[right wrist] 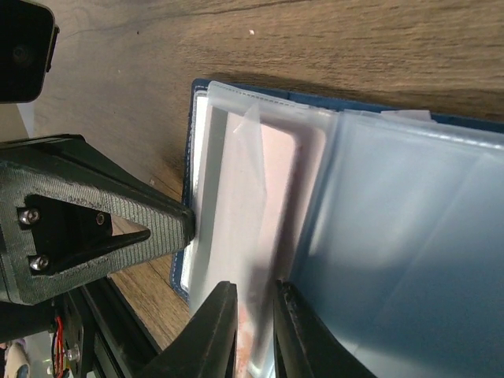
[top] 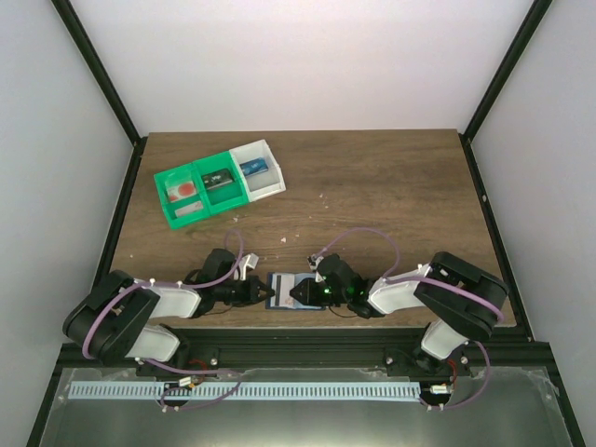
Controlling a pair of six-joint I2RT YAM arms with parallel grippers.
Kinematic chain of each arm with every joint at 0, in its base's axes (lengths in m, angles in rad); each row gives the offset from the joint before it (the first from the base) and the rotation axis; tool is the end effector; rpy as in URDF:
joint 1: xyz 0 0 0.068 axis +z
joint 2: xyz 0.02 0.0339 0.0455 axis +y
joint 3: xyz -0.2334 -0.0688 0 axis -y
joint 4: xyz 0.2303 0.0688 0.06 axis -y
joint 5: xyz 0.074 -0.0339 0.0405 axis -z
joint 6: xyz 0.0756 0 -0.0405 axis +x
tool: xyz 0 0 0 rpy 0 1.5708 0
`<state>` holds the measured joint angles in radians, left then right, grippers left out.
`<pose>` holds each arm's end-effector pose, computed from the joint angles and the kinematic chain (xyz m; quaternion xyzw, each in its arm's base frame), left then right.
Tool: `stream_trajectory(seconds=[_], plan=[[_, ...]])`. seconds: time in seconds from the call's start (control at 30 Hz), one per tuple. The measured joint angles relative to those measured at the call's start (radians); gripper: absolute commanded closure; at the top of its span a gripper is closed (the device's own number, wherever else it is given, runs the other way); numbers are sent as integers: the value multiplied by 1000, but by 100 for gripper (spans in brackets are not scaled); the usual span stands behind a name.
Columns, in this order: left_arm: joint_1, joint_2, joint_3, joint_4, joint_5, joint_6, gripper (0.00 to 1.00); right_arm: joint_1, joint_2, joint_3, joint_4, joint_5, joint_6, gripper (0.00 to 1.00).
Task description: Take the credit cards out of the card holder
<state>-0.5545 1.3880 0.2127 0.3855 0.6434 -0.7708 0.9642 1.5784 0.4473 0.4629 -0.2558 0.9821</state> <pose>0.1600 -0.1525 0.0581 0.0250 0.8851 -0.4527 0.1048 0.1494 0.2488 0.0729 -0.0476 0.8930 0.4222 0.1485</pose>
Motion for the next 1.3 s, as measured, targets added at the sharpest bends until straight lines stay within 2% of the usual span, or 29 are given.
stream_trajectory(seconds=[0.3,0.53,1.03,1.13,1.3], plan=[[0,-2,-6,-2,-11,-1,100,-1,9,-4,13,-7,0,88],[0,-4,-7,-2,-12,-2,99,-1,12,-5,19,-13,0,99],[0,-4,-7,-4,-14,-2,98,-32,-46,-109,104,-19,29,99],[-1,-11,-7,-11,-19,-3,93,-36,-71,-126,106,-18,35,100],[-2,-46,-5,-44,-26,-11,78,-39,-137,-152,78,0,39,100]])
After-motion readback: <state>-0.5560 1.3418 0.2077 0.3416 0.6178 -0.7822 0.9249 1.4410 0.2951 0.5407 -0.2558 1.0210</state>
